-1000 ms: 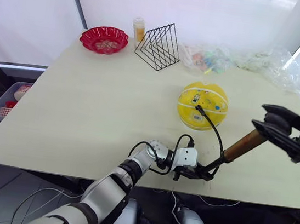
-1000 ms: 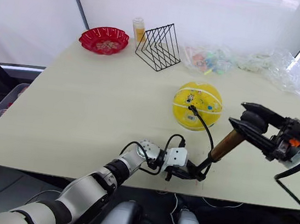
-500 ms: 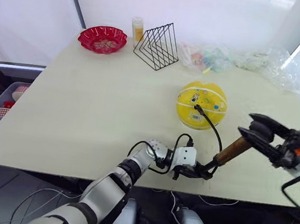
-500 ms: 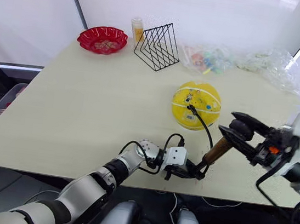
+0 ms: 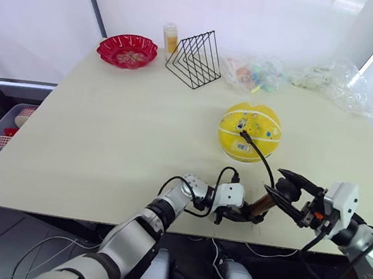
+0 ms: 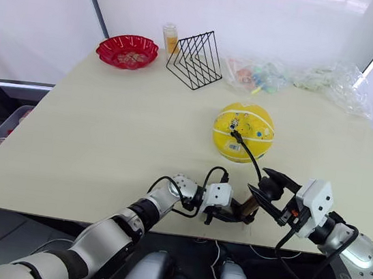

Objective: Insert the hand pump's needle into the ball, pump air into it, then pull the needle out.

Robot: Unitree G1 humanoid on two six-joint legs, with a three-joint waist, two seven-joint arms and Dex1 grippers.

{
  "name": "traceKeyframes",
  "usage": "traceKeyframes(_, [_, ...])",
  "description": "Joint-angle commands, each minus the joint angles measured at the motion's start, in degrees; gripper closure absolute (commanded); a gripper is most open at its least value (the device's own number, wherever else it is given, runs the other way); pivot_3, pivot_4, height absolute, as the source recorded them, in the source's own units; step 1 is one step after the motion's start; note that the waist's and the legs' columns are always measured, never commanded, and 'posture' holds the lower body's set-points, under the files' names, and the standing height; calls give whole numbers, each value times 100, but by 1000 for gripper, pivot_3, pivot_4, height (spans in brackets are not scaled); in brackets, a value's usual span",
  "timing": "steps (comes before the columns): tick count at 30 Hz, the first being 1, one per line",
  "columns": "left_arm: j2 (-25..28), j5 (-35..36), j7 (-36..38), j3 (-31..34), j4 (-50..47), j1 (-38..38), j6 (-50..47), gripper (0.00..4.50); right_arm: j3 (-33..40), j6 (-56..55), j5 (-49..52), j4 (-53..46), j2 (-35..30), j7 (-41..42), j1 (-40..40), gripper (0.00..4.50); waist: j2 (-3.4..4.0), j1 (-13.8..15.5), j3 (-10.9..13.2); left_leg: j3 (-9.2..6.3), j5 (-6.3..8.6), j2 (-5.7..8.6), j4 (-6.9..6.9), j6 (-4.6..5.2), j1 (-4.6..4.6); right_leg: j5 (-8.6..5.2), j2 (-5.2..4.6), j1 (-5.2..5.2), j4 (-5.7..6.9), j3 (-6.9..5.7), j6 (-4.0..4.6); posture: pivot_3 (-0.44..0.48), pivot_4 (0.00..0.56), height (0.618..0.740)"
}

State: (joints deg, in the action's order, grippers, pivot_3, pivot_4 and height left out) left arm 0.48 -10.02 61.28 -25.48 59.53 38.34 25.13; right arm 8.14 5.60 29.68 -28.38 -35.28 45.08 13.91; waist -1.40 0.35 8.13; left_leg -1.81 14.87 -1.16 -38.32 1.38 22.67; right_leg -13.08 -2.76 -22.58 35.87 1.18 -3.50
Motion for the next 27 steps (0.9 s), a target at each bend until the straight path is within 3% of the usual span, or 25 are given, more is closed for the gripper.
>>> traceKeyframes(1, [165, -296, -162, -94, 424, -128, -301, 3403, 584, 424, 515, -215, -381, 101, -157, 2455, 10, 2, 8, -1, 0, 0, -1, 0, 1, 0, 0, 0, 0, 0, 0, 0, 150, 740])
traceKeyframes(6, [123, -291, -265, -61, 465, -108, -280, 3403, 1639, 1265, 1752, -658, -1163, 96, -577, 2474, 28, 44, 25, 4, 0, 13, -3, 0, 13, 2, -8, -2, 0, 5, -2, 0, 150, 740])
traceKeyframes(10, [113, -293, -297, -53, 475, -107, -281, 3403, 1923, 1606, 2087, -767, -1352, 65, -645, 2474, 16, 48, 35, -5, 0, 14, -2, 0, 18, 1, -6, -2, 0, -5, -1, 0, 150, 740])
traceKeyframes(13, [65, -267, -279, -36, 504, -102, -325, 3403, 2676, 2180, 2904, -770, -1932, -4, -1018, 2475, 37, 39, 49, 1, 0, 15, -5, 0, 19, 2, -16, -2, 0, 1, -3, 0, 150, 740])
traceKeyframes(18, [62, -291, -287, -50, 523, -103, -256, 3403, 3199, 2692, 3734, -648, -2349, -285, -1541, 2478, 21, 50, 59, -3, -1, 17, -5, 1, 21, 7, -15, -3, -1, 2, -10, 0, 150, 740])
traceKeyframes(22, [73, -306, -325, -56, 517, -113, -225, 3403, 3104, 2932, 3957, -757, -2346, -468, -1734, 2483, 26, 50, 64, 4, -1, 22, -5, 1, 30, 7, -24, -8, -3, 7, -10, 0, 150, 740])
traceKeyframes(27, [60, -279, -313, -44, 510, -126, -207, 3403, 2412, 2856, 3260, -1057, -1912, -425, -1349, 2489, 20, 50, 62, 1, 0, 29, -2, 1, 32, 15, -25, -7, -11, 6, 4, 0, 150, 740])
